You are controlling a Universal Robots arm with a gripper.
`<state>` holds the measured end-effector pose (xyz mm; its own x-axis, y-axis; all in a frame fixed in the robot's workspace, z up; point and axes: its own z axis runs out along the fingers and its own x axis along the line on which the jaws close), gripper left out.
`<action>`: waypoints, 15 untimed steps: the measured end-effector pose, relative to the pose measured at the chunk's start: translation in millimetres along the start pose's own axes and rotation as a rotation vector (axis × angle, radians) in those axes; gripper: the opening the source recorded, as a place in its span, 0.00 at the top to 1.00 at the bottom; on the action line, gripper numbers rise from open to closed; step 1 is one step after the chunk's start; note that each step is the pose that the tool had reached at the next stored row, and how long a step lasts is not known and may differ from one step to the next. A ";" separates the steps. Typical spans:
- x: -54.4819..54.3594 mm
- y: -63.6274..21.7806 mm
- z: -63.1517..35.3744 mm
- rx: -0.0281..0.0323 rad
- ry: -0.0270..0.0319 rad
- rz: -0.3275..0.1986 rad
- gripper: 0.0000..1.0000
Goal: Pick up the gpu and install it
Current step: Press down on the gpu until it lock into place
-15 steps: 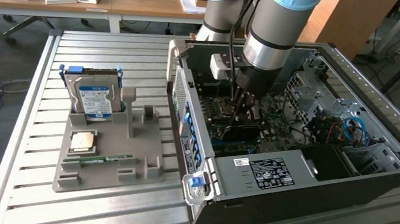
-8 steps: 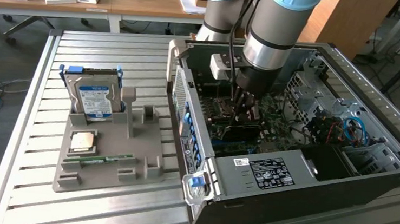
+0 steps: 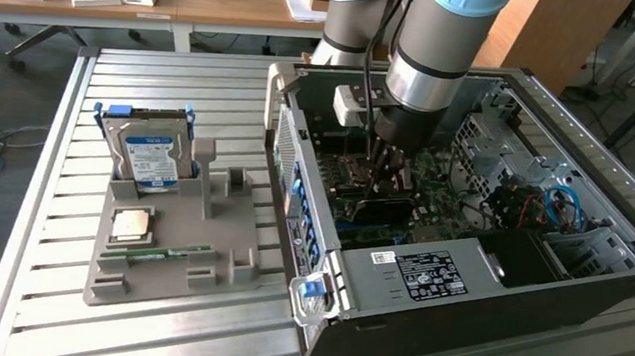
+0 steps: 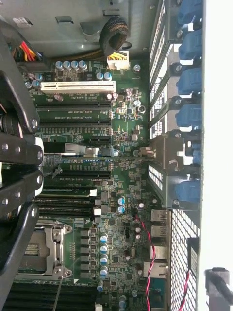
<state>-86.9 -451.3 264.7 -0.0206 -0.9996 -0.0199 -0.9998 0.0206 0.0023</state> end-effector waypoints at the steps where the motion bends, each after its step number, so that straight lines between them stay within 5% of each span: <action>1: 0.1 0.0 -2.4 -0.0004 0.0011 0.000 0.89; 8: 0.0 0.4 -8.0 -0.0007 0.0016 0.000 0.89; 15: 0.4 18.4 -8.0 0.0061 0.0014 0.000 0.89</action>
<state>-105.3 -451.4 272.7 -0.0204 -0.9996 -0.0186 -0.9998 0.0205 -0.0037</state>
